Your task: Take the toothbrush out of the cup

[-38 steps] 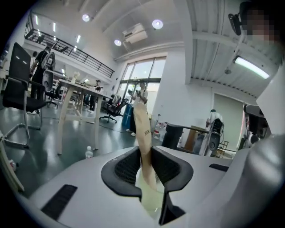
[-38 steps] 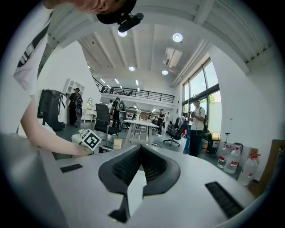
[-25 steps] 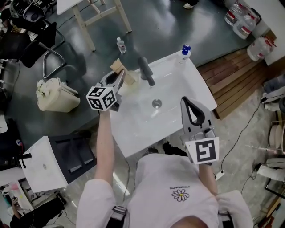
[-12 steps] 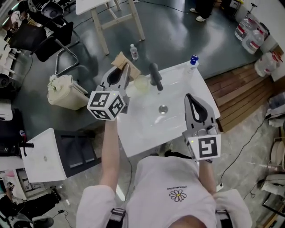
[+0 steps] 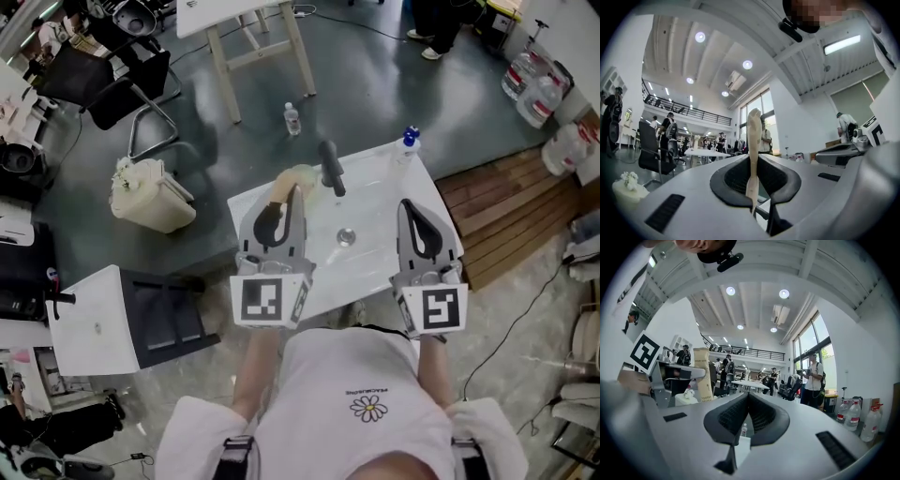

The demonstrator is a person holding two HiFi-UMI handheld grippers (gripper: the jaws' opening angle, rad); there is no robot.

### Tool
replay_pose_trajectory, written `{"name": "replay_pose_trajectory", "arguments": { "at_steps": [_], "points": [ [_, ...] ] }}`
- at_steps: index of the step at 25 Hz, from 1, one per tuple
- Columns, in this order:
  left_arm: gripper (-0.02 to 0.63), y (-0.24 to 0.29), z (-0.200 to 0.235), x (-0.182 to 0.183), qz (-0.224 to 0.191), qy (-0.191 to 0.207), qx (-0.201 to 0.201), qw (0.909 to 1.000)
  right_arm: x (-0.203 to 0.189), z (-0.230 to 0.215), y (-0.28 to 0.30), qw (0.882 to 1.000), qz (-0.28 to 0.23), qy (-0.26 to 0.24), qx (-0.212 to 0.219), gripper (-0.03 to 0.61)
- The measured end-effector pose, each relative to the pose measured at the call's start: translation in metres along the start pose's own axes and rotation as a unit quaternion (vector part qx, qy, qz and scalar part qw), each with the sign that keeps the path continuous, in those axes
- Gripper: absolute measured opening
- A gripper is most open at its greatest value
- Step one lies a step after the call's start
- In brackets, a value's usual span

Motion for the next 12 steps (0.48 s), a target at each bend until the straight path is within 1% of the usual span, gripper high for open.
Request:
{"name": "replay_pose_trajectory", "arguments": {
  "at_steps": [4,7,9,12],
  "points": [
    [0.046,-0.018,-0.008,-0.013,0.001,-0.017,0.04,0.9991,-0.005,-0.001,-0.009,1.0,0.001,0.0,-0.002,0.012],
    [0.046,-0.027,-0.01,-0.017,0.001,-0.018,0.062,0.9979,-0.009,-0.002,-0.013,1.0,-0.006,-0.004,-0.009,0.012],
    [0.046,-0.029,-0.009,-0.019,0.001,-0.021,0.069,0.9974,-0.012,-0.002,-0.012,1.0,-0.005,-0.009,-0.009,0.011],
    [0.046,-0.029,-0.008,-0.018,0.002,-0.02,0.069,0.9974,-0.019,-0.005,-0.013,1.0,0.007,-0.003,-0.011,0.012]
  ]
}}
Point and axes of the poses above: the fingertips, and each gripper's own axes: y forward along the fingers, z to its left, x out of its top, the point moved 7 cm from there along -y, backward along the fingers, and after that the axes turned 14 degrees about -x, right-handed, at the moved point
